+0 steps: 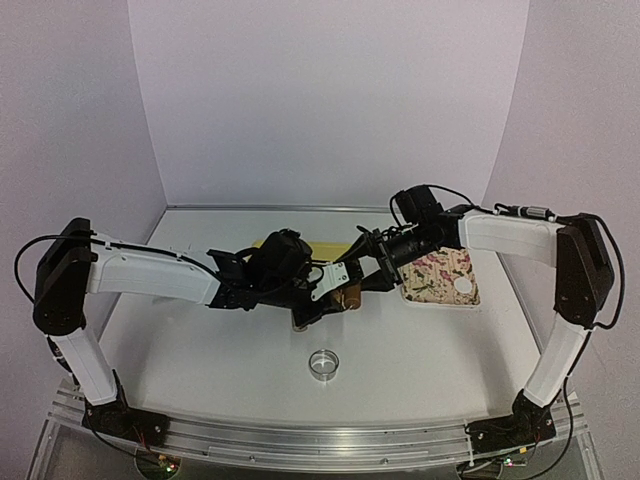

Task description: Roll out the dumpling wrappers from the dough

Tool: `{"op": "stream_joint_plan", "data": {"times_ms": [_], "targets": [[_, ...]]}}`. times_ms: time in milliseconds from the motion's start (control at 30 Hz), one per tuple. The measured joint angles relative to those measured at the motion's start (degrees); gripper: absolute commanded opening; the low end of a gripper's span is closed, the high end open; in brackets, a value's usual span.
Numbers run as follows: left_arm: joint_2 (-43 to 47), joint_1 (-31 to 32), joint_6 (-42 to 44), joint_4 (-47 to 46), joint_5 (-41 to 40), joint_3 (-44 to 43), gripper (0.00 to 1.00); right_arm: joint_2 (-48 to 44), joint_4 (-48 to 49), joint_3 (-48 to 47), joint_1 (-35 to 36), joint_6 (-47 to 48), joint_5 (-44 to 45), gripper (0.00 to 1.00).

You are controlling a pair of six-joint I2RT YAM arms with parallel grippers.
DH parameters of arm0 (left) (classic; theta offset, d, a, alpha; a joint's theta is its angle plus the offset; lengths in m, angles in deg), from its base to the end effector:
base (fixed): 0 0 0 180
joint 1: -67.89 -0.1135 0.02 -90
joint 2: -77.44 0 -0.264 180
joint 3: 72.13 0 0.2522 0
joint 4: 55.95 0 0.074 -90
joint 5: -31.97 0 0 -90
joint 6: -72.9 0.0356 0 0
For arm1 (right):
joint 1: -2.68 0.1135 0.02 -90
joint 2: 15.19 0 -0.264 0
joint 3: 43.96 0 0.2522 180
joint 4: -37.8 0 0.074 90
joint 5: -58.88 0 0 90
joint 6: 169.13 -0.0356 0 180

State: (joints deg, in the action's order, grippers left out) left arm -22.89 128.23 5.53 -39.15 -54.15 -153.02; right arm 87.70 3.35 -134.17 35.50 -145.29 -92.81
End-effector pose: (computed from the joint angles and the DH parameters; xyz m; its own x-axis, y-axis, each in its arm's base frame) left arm 0.1926 -0.3431 0.2245 0.0740 0.6459 -0.7598 0.9377 0.2143 0.2734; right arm 0.3080 0.2360 0.2489 -0.9445 -0.0930 0.3152 0.2560 0.3932 0.8831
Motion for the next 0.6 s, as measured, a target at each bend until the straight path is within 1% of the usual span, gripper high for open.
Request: {"op": "stream_joint_plan", "data": {"times_ms": [67, 267, 333, 400, 500, 533, 600], "targets": [[0.0, 0.1, -0.1, -0.1, 0.2, 0.0, 0.02, 0.0, 0.3, 0.0, 0.1, 0.1, -0.1, 0.53], [0.0, 0.1, -1.5, 0.3, 2.5, 0.0, 0.05, 0.0, 0.5, 0.5, 0.5, 1.7, -0.9, 0.51], [0.0, -0.2, -2.5, 0.5, 4.0, 0.0, 0.06, 0.0, 0.5, 0.6, 0.7, 2.0, -1.1, 0.47], [-0.1, -0.6, -3.5, 0.8, 6.0, -0.1, 0.07, 0.0, 0.7, 0.8, 0.8, 2.5, -1.2, 0.35], [-0.6, -1.1, -4.7, 2.0, 9.0, -0.5, 0.09, 0.0, 1.4, 1.0, 1.0, 3.3, -1.7, 0.08], [-0.9, -1.3, -5.2, 2.3, 9.9, -0.7, 0.11, 0.0, 1.3, 1.1, 1.0, 3.7, -1.6, 0.02], [-1.0, -1.7, -6.2, 3.1, 11.5, -1.0, 0.17, 0.0, 1.3, 1.4, 0.8, 4.4, -1.7, 0.0]]}}
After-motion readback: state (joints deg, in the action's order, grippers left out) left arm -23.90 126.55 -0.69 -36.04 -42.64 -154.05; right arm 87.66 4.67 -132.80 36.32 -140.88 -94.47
